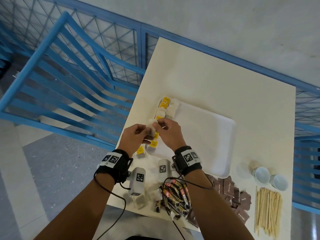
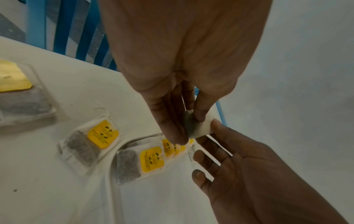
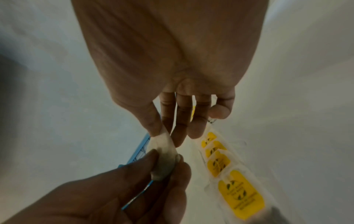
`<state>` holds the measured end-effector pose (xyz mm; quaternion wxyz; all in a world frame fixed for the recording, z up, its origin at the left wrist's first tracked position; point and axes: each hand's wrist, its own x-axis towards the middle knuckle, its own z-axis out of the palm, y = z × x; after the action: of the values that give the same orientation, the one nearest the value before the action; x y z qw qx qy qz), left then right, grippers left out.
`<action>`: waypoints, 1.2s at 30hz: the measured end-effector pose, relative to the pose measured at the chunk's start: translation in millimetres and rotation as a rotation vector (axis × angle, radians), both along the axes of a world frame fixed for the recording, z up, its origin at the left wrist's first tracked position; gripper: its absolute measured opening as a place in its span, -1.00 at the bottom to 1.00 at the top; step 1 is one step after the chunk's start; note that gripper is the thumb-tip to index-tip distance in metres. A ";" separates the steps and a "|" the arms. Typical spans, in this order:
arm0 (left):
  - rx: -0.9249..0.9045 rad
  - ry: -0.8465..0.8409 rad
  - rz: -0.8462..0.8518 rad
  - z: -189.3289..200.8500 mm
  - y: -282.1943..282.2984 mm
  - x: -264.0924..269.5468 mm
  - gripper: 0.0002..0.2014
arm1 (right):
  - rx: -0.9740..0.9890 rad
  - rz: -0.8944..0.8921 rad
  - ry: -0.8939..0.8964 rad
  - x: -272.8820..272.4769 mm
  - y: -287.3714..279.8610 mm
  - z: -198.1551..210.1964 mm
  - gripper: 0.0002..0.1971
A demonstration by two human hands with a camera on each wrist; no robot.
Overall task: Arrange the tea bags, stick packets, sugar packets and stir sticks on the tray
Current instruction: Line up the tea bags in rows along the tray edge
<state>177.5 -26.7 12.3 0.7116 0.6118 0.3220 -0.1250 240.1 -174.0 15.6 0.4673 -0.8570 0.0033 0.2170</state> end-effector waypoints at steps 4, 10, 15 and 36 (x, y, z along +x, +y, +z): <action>0.064 -0.002 -0.048 -1.7 -1.6 -0.1 -0.96 | 0.033 0.039 0.066 -3.8 -6.2 -5.0 -0.91; 0.097 0.041 -0.097 0.7 4.0 -4.8 -0.87 | -0.066 -0.133 -0.009 22.3 -28.2 -14.5 -0.90; 0.124 0.107 -0.083 -4.6 18.7 -11.8 -0.83 | -0.167 -0.114 0.017 38.2 -38.3 -27.7 -0.89; 0.137 0.124 -0.080 -2.4 21.5 -15.6 -0.85 | -0.259 -0.207 -0.002 47.4 -33.7 -35.1 -0.78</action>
<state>161.8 -5.2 10.0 0.6412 0.6624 0.3488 -0.1686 287.5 -207.7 -19.5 0.3730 -0.9053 0.1191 0.1645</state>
